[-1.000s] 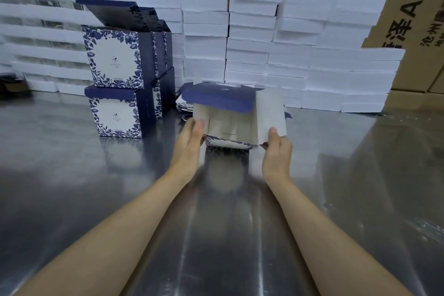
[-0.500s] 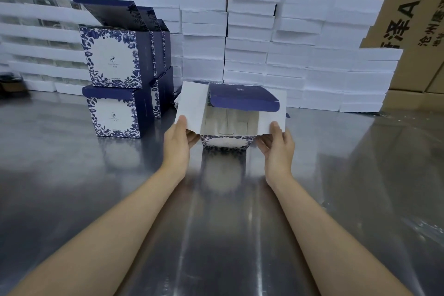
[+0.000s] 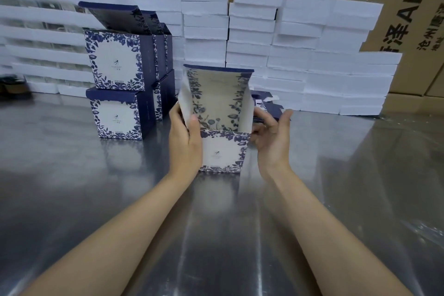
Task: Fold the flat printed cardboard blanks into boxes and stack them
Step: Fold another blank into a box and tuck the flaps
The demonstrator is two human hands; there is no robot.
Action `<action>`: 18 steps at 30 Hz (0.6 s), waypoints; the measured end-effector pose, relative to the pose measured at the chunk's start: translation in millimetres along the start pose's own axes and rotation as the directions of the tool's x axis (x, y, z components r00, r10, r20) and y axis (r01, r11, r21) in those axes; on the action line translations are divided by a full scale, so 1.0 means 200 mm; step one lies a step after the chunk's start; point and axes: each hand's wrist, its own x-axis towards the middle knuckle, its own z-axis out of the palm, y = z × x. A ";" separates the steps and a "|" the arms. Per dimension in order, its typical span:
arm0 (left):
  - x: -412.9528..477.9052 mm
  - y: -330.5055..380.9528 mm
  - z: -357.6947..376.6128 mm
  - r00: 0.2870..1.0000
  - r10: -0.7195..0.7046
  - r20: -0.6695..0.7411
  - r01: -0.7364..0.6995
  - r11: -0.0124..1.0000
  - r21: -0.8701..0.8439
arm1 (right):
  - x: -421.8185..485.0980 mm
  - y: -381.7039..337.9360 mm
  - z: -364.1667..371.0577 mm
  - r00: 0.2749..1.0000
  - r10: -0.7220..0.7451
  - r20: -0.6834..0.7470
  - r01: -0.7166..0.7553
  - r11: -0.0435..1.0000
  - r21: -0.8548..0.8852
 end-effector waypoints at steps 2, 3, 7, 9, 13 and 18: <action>0.02 0.00 -0.02 0.998 -0.041 -0.037 0.040 0.999 -0.005 | 0.01 -0.03 -0.02 1.000 -0.002 0.005 0.002 1.000 0.016; 0.03 0.00 -0.03 0.999 -0.037 -0.030 0.037 0.999 0.000 | 0.01 -0.05 -0.03 1.000 -0.015 0.001 0.015 1.000 0.026; 0.01 0.03 -0.01 0.999 0.012 0.052 -0.013 1.000 0.005 | 0.02 -0.09 -0.03 0.996 -0.063 0.061 0.062 0.998 0.011; 0.00 0.04 0.00 0.998 -0.005 0.067 0.007 1.000 -0.028 | 0.02 -0.11 -0.02 0.996 -0.062 0.062 0.060 0.998 0.034; -0.02 0.04 0.01 0.988 -0.051 0.144 0.069 0.989 -0.127 | 0.03 -0.10 -0.02 0.997 -0.068 0.025 0.067 0.997 0.043; -0.04 0.06 0.03 0.976 -0.056 0.210 0.104 0.969 -0.225 | 0.02 -0.12 -0.01 1.000 -0.013 0.022 0.012 1.000 0.028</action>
